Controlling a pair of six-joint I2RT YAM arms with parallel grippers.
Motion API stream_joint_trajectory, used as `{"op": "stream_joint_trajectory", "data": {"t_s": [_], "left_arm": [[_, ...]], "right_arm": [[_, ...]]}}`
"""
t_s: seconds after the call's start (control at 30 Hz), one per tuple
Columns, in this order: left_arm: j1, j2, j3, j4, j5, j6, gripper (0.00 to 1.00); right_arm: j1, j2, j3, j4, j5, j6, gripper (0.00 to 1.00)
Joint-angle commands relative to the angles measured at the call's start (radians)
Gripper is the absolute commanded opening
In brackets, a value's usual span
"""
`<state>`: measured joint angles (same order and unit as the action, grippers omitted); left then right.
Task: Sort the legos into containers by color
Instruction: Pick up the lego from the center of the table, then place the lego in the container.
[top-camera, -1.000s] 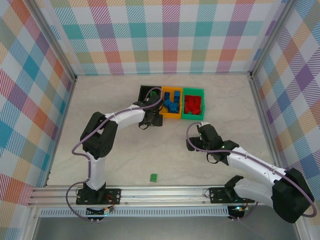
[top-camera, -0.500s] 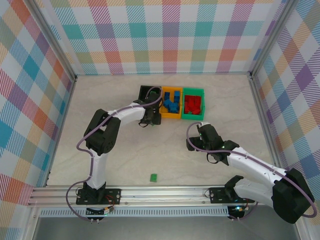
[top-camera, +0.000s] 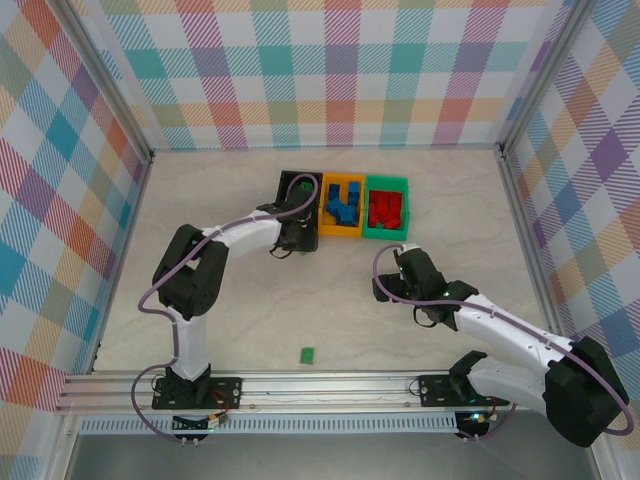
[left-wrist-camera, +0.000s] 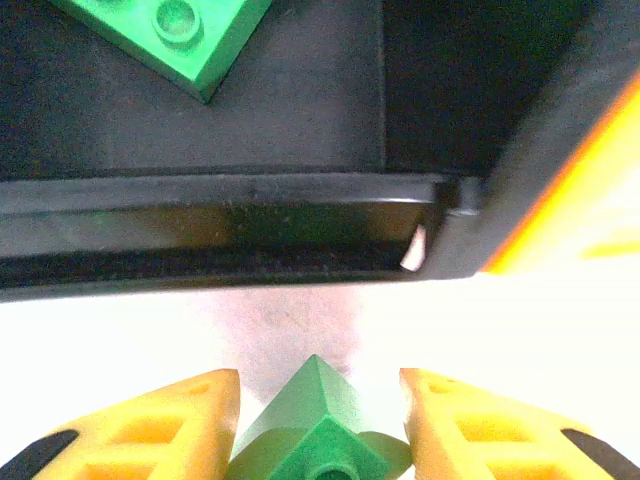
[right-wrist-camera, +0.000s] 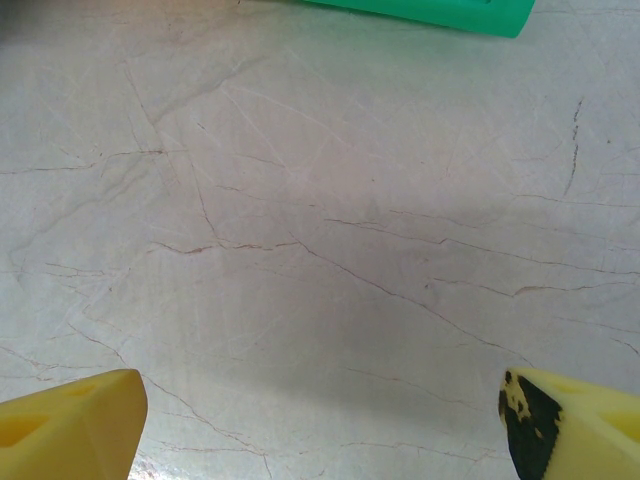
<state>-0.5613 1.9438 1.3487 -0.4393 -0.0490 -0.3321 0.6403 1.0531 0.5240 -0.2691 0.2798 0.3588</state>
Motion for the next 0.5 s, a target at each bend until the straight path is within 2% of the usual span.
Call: {"op": "stream_joint_trajectory", "data": {"t_s": [0.0,0.2,0.47], "left_arm": [[-0.003,-0.105,-0.001,0.005,0.018,-0.018,0.41],[-0.002,-0.126,0.091,-0.059,-0.018,0.008,0.41],[0.021,0.037,0.341,-0.186,-0.163,0.057,0.42]], "right_arm": [[-0.004,0.004,-0.006,0.025,-0.005,0.009,0.91],[-0.005,0.007,-0.004,0.027,-0.007,0.009,0.91],[-0.005,0.005,-0.004,0.026,-0.028,0.005,0.91]]}}
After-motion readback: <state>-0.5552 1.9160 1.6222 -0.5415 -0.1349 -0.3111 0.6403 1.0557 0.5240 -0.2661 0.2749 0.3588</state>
